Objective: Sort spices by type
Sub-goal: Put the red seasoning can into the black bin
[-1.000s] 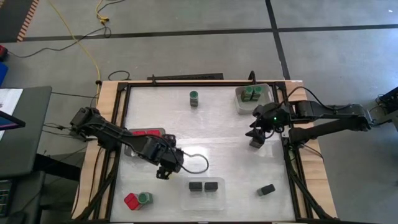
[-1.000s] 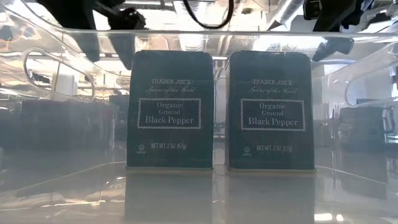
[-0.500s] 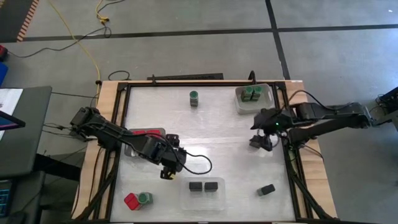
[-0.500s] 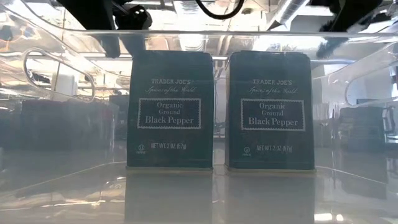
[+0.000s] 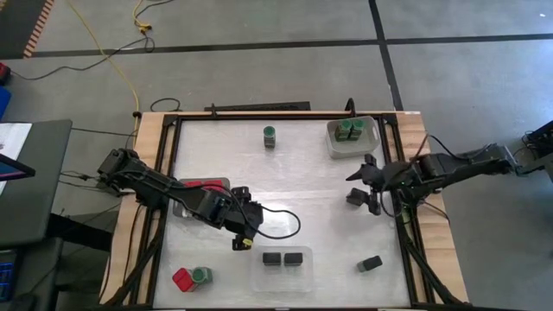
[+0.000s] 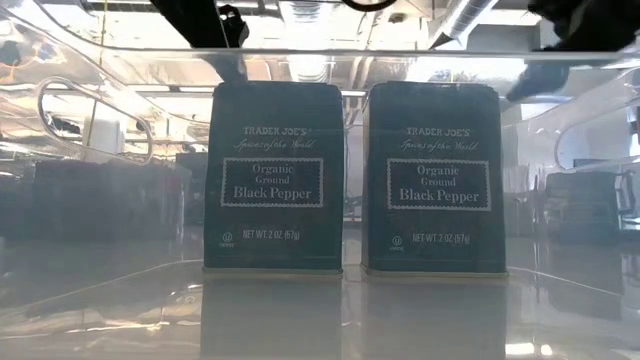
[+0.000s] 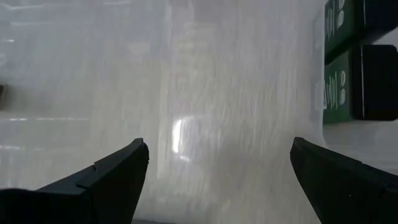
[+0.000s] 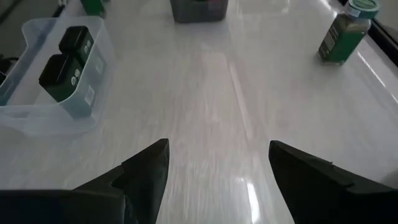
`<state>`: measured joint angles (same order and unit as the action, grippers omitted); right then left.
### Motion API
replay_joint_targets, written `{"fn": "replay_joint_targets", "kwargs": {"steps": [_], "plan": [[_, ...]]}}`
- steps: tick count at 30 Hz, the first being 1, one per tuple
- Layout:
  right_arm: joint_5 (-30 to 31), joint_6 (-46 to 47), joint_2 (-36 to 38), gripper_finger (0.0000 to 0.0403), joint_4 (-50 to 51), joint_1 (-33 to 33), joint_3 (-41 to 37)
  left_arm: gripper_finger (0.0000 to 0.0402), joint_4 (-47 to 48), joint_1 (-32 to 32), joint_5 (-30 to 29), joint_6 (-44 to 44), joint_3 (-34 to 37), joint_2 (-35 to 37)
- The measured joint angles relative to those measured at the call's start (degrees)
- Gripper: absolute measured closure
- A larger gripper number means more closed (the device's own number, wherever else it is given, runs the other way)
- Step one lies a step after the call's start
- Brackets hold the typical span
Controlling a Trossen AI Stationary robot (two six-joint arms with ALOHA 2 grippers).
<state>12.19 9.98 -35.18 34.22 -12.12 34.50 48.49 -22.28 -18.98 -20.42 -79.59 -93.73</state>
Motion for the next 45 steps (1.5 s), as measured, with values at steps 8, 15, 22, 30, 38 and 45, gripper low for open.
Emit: {"fn": "replay_joint_targets", "kwargs": {"steps": [8,15,22,30,38,45], "plan": [[0.0,-0.2,15.6,0.0101,-10.6,1.1,-14.8,0.0024,0.0,0.0,-0.1,-4.2,0.0,0.0],[0.0,0.5,31.1,0.0101,-13.4,3.0,-24.4,0.0024,-0.4,0.0,0.2,-7.5,0.0,0.0],[0.0,0.9,33.6,0.0101,-13.4,3.3,-27.8,0.0024,-0.3,0.0,1.4,-7.0,-0.1,0.0],[-0.1,1.0,31.7,0.0101,-13.4,3.3,-27.8,0.0024,0.1,-0.1,7.2,1.0,-0.1,0.0],[-0.1,1.1,31.8,0.0101,-13.4,3.3,-27.8,0.0024,6.0,-3.0,12.7,12.7,-0.5,2.4],[-0.1,1.1,31.8,0.0101,-13.4,3.3,-27.8,0.0024,27.1,-13.8,12.3,11.4,-5.5,7.0]]}}
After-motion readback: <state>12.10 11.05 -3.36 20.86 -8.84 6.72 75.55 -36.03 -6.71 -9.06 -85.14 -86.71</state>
